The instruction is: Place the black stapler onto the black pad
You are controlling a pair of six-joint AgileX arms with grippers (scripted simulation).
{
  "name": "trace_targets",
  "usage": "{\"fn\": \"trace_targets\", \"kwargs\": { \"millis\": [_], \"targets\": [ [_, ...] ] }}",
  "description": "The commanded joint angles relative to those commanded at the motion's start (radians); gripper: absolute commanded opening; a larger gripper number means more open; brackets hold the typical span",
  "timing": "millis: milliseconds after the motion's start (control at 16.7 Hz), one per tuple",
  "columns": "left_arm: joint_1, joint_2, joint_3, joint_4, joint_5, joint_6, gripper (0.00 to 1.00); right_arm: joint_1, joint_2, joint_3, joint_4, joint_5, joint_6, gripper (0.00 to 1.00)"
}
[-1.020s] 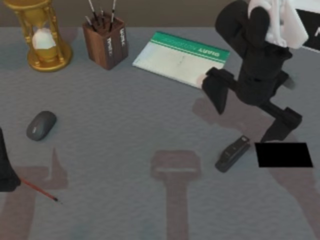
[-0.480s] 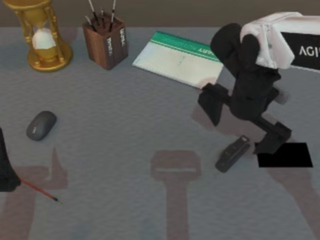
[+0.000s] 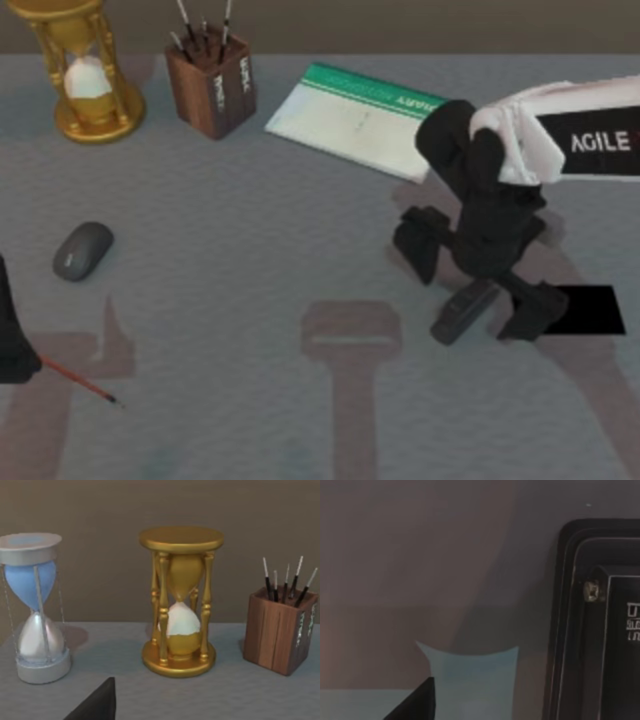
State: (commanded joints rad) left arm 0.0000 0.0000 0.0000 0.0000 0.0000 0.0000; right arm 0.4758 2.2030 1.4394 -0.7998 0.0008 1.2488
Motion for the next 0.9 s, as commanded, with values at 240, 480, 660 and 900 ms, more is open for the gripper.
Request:
{"fn": "trace_targets", "kwargs": {
  "millis": [240, 480, 660, 900],
  "targets": [
    [0.0, 0.0, 0.0, 0.0, 0.0, 0.0, 1.0, 0.0, 0.0, 0.0, 0.0, 0.0, 0.0, 0.77],
    [0.0, 0.0, 0.0, 0.0, 0.0, 0.0, 1.0, 0.0, 0.0, 0.0, 0.0, 0.0, 0.0, 0.47],
    [0.0, 0.0, 0.0, 0.0, 0.0, 0.0, 1.0, 0.0, 0.0, 0.0, 0.0, 0.0, 0.0, 0.25],
    [0.0, 0.0, 0.0, 0.0, 0.0, 0.0, 1.0, 0.0, 0.0, 0.0, 0.0, 0.0, 0.0, 0.0]
  ]
}}
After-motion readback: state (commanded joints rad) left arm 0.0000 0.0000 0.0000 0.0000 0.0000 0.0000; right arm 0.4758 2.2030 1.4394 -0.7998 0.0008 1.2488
